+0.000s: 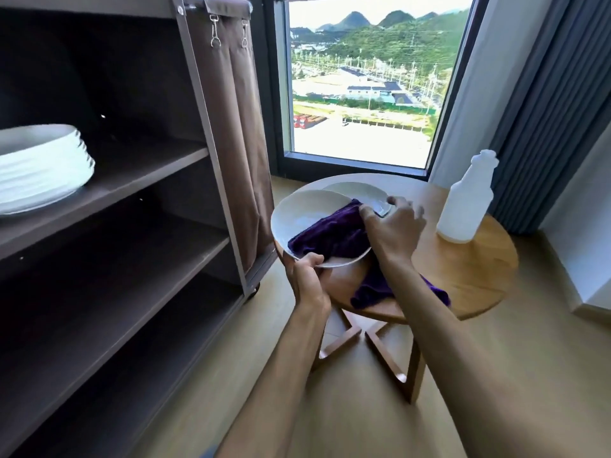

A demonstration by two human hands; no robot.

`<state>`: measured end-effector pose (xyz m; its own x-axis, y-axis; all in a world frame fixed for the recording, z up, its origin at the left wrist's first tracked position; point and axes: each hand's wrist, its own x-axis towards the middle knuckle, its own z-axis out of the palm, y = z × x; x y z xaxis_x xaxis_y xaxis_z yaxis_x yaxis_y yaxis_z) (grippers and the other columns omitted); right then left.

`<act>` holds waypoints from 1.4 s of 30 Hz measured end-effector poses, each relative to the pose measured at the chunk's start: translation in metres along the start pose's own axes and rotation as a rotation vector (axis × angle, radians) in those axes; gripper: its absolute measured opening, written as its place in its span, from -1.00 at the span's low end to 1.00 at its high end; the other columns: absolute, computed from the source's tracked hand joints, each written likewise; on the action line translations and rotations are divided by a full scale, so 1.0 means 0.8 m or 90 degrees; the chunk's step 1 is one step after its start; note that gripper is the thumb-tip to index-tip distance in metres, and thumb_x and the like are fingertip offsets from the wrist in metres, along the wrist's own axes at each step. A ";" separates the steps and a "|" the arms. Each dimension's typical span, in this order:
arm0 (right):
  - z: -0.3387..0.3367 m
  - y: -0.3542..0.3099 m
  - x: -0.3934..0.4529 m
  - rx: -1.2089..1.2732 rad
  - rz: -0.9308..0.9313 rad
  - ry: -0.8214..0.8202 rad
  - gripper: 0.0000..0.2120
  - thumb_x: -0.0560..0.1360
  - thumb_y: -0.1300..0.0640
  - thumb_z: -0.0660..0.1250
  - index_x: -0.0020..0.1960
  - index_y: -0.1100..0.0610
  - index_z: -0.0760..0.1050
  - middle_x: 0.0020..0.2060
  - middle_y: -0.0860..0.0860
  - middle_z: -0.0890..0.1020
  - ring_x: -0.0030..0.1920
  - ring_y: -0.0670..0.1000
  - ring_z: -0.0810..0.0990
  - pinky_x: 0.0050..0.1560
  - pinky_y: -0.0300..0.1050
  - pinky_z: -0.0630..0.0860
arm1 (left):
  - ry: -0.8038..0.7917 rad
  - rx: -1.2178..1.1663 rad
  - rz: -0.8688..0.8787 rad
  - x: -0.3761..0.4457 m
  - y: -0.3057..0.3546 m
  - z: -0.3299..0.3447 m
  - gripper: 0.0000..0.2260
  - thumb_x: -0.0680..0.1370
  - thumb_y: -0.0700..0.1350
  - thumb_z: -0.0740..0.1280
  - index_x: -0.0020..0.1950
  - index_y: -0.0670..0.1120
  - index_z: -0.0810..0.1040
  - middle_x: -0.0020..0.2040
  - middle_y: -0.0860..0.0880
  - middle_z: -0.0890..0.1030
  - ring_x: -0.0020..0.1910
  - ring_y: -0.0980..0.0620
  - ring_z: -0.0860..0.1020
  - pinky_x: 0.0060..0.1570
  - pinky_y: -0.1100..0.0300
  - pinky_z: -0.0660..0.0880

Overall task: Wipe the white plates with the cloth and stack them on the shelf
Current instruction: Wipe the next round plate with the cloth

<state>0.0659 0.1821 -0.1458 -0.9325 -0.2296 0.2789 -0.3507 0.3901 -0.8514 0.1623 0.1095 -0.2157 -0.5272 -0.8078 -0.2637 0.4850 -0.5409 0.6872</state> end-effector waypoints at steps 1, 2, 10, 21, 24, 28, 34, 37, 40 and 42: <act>0.000 0.011 -0.004 -0.001 0.055 0.015 -0.25 0.44 -0.19 0.49 0.48 0.17 0.39 0.41 0.19 0.42 0.42 0.21 0.38 0.37 0.05 0.36 | 0.005 -0.013 0.001 -0.002 -0.002 0.001 -0.15 0.17 -0.29 0.39 0.50 -0.05 0.43 0.30 -0.23 0.61 0.22 -0.24 0.63 0.12 -0.06 0.65; 0.001 0.021 -0.009 0.027 0.116 -0.029 -0.10 0.38 -0.29 0.50 0.52 0.15 0.30 0.42 0.19 0.40 0.42 0.23 0.38 0.39 0.11 0.38 | 0.003 -0.016 -0.006 -0.007 -0.002 0.002 -0.18 0.22 -0.32 0.36 0.51 -0.05 0.41 0.31 -0.23 0.60 0.22 -0.21 0.63 0.08 0.00 0.66; 0.007 0.038 0.009 0.242 0.270 -0.110 -0.47 0.10 0.01 0.71 -0.03 0.18 0.61 -0.09 0.10 0.72 -0.03 0.14 0.71 0.08 0.12 0.66 | -0.064 -0.045 -0.044 -0.029 -0.020 0.008 -0.35 0.24 -0.30 0.28 0.36 -0.24 0.53 0.17 -0.25 0.66 0.09 -0.20 0.66 0.08 -0.05 0.66; 0.068 0.020 -0.036 0.584 0.511 -0.035 -0.78 0.33 0.29 0.59 -0.14 0.29 0.57 -0.30 0.13 0.67 -0.40 0.06 0.64 -0.36 -0.10 0.63 | -0.040 0.225 0.205 -0.009 -0.016 -0.001 -0.26 0.44 -0.14 0.45 0.59 0.02 0.28 0.48 -0.06 0.47 0.39 -0.02 0.52 0.40 -0.04 0.48; 0.075 0.028 -0.053 0.622 0.498 -0.067 -0.75 0.33 0.33 0.58 -0.05 0.33 0.60 -0.23 0.16 0.70 -0.30 0.10 0.69 -0.26 -0.03 0.69 | -0.002 0.229 0.231 -0.010 0.005 -0.016 -0.50 0.62 -0.33 0.26 0.56 -0.09 0.35 0.40 -0.07 0.54 0.34 -0.02 0.56 0.32 0.12 0.54; 0.055 0.044 -0.033 0.589 0.365 -0.137 -0.73 0.31 0.35 0.57 -0.02 0.23 0.64 -0.11 0.19 0.74 -0.09 0.22 0.74 -0.04 0.13 0.69 | -0.056 0.338 0.250 0.015 0.071 -0.039 -0.59 0.46 -0.29 0.29 0.31 -0.20 0.60 0.11 -0.14 0.69 0.14 -0.19 0.65 -0.07 0.09 0.65; 0.061 0.034 -0.015 0.513 0.288 -0.118 -0.82 0.35 0.31 0.57 -0.16 0.12 0.63 -0.21 0.07 0.73 -0.15 0.10 0.73 -0.06 0.05 0.70 | -0.163 0.207 0.110 -0.015 0.063 -0.036 -0.50 0.41 -0.16 0.34 0.37 -0.02 0.54 0.21 -0.09 0.67 0.20 -0.12 0.64 0.16 -0.06 0.62; 0.069 0.033 -0.018 0.464 0.289 -0.146 -0.83 0.36 0.25 0.58 -0.11 0.12 0.64 -0.17 0.08 0.73 -0.10 0.11 0.73 -0.03 0.04 0.69 | -0.109 0.092 0.071 -0.024 0.059 -0.025 -0.38 0.30 -0.24 0.26 0.39 -0.16 0.53 0.13 -0.09 0.68 0.11 -0.09 0.64 -0.03 0.13 0.62; 0.062 0.033 -0.009 0.294 0.161 -0.131 -0.81 0.32 0.10 0.61 -0.16 0.00 0.61 -0.20 -0.02 0.71 -0.07 0.05 0.71 0.05 0.01 0.65 | -0.060 0.087 0.077 -0.010 0.068 -0.029 -0.48 0.22 -0.23 0.22 0.16 -0.13 0.62 0.07 -0.11 0.66 0.11 -0.17 0.60 0.14 -0.03 0.57; 0.052 0.022 0.005 0.143 0.043 -0.081 -0.79 0.35 0.07 0.58 -0.20 -0.03 0.54 -0.29 -0.14 0.60 -0.11 0.02 0.64 0.01 -0.04 0.61 | -0.092 0.143 0.078 -0.014 0.067 -0.030 -0.58 0.23 -0.21 0.21 0.02 -0.05 0.66 0.01 -0.07 0.67 0.07 -0.16 0.60 0.17 -0.09 0.53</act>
<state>0.0595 0.1509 -0.1776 -0.9296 -0.3260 0.1719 -0.2466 0.2034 -0.9475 0.2109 0.0836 -0.1918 -0.5758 -0.8135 -0.0820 0.3933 -0.3635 0.8445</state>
